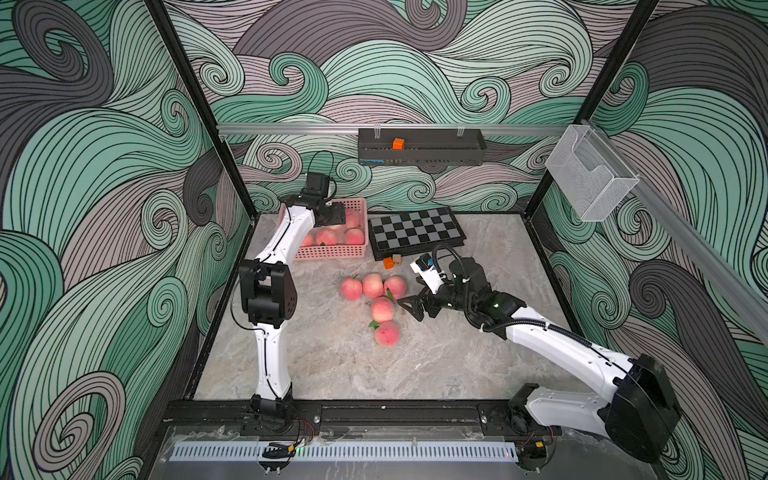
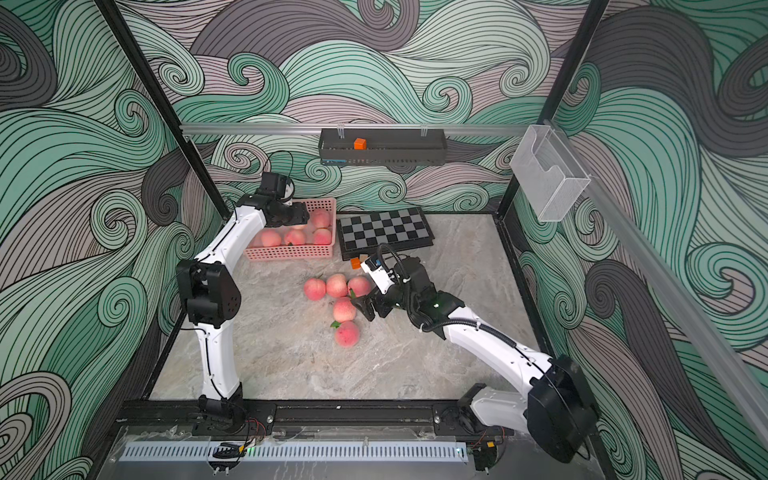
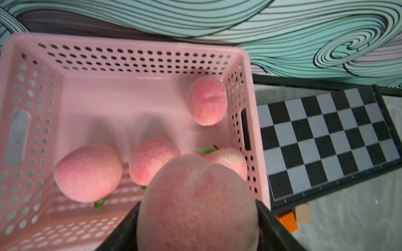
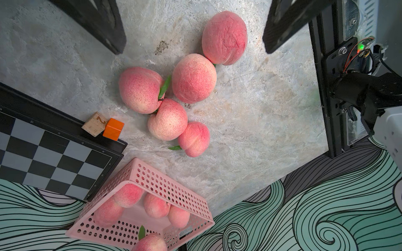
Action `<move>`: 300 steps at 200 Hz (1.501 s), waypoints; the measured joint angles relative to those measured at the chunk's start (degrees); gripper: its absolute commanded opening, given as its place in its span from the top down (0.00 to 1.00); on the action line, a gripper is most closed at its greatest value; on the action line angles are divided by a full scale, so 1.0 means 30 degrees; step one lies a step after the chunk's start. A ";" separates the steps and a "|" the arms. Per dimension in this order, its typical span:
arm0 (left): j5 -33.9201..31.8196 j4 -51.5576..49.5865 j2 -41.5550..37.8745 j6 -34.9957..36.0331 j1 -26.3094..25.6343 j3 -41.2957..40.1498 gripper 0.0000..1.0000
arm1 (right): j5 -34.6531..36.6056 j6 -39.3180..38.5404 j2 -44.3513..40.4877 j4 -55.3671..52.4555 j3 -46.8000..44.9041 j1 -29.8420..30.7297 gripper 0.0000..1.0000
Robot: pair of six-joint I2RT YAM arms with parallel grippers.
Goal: Put the peaches into the basket
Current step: Place the peach in the basket.
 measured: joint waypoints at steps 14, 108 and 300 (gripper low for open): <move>-0.0277 0.0240 0.0976 0.0175 0.0095 0.1078 0.44 | -0.0036 0.0000 0.0175 -0.0007 0.0036 -0.0058 0.01; -0.0838 0.2514 0.5370 0.1435 0.0816 0.4393 0.43 | -0.0372 -0.0080 0.2004 0.0299 0.0605 -0.0146 0.01; -0.0430 0.4182 0.9296 0.1231 0.1719 0.6994 0.40 | -0.0925 -0.0328 0.3774 0.1027 0.1246 -0.0146 0.01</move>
